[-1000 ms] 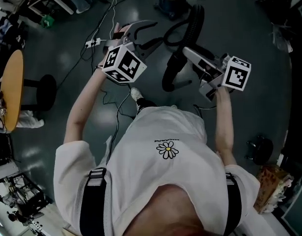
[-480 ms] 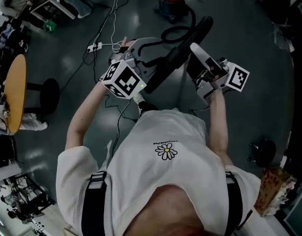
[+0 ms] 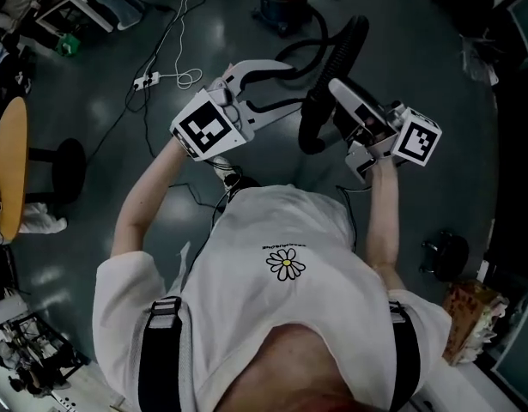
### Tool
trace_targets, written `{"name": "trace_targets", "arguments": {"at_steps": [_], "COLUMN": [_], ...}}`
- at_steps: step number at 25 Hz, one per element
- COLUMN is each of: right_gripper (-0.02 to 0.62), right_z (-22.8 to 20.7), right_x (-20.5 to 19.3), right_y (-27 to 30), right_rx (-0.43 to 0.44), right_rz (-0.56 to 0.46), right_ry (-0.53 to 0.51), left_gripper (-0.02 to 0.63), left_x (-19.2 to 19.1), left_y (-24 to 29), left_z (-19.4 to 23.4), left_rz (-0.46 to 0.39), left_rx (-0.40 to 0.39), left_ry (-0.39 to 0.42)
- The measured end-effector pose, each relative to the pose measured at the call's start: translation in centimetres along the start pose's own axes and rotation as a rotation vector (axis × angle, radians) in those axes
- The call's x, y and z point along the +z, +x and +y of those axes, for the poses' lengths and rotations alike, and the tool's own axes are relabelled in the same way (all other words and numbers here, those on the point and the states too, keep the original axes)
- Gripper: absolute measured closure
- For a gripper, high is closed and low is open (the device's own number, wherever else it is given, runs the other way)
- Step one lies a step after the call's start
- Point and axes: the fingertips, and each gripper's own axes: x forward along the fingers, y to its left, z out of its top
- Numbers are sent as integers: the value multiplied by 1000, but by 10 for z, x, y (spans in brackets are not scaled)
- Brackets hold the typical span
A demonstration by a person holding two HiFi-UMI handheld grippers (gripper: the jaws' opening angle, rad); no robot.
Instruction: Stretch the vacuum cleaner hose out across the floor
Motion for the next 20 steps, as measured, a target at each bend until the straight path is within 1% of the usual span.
{"name": "trace_targets", "arguments": {"at_steps": [3, 6, 7, 10, 11, 13, 15, 17, 18, 20], "right_gripper": [419, 417, 417, 417, 417, 417, 416, 416, 416, 416], "right_z": [2, 3, 6, 21, 25, 32, 35, 35, 36, 35], "right_x": [1, -9, -10, -10, -11, -17, -24, -29, -33, -46], "right_y": [-2, -8, -10, -12, -11, -8, -5, -2, 1, 8], "right_rx": [2, -6, 18, 139, 176, 246, 314, 351, 348, 295], "right_rz": [20, 58, 56, 13, 18, 62, 98, 116, 134, 205], "right_ry": [-17, -13, 7, 98, 120, 169, 236, 285, 293, 271], "left_gripper": [413, 485, 502, 503, 503, 503, 503, 503, 503, 503], "left_x": [1, 7, 11, 27, 32, 37, 39, 39, 37, 28], "left_y": [6, 9, 8, 1, -2, -7, -10, -12, -14, -19], "left_z": [-5, -26, -32, -41, -44, -54, -62, -65, -67, -72], "left_rz": [-26, -18, -24, -78, -85, -55, -13, -6, -1, 31], "left_rx": [-110, -236, -264, -325, -355, -413, -434, -433, -436, -441], "left_ry": [-38, -30, -25, -49, -55, -52, -44, -50, -61, -68]}}
